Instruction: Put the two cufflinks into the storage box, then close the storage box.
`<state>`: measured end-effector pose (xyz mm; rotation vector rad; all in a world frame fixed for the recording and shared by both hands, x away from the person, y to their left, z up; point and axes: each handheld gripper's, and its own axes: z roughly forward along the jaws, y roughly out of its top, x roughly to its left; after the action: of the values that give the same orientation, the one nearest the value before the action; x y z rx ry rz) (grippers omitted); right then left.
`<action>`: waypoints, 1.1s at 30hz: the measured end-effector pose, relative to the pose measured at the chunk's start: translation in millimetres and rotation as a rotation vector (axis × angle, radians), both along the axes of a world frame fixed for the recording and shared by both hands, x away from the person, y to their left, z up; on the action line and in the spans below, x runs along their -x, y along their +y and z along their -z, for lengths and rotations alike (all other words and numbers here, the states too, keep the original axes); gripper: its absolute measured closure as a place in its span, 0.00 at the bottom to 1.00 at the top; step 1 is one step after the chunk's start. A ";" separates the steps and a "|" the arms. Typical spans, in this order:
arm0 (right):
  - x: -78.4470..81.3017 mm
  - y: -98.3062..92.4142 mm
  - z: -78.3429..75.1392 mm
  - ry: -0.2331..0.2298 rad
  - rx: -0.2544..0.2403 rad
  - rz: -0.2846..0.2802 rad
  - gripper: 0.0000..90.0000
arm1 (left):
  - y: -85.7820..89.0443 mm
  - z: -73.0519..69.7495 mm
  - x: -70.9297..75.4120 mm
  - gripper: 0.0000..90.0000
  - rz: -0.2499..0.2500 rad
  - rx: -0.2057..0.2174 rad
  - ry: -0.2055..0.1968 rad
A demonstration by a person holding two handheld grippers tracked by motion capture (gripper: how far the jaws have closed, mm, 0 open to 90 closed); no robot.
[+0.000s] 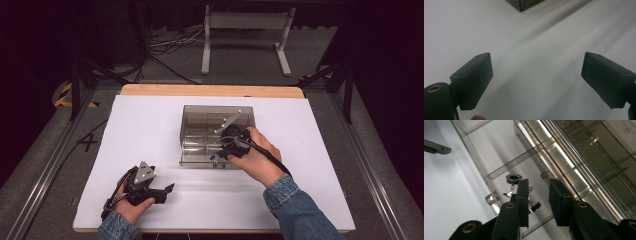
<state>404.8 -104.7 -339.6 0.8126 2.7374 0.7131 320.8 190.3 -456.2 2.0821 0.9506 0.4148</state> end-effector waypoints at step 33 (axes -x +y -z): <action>43.7 -23.4 -9.5 0.016 -0.076 -0.303 1.00 | 0.1 -0.6 -1.2 0.12 0.000 -0.003 -0.009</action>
<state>361.1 -128.1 -330.2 0.4203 2.8964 0.8736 322.0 190.4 -455.6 2.0812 0.9452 0.4254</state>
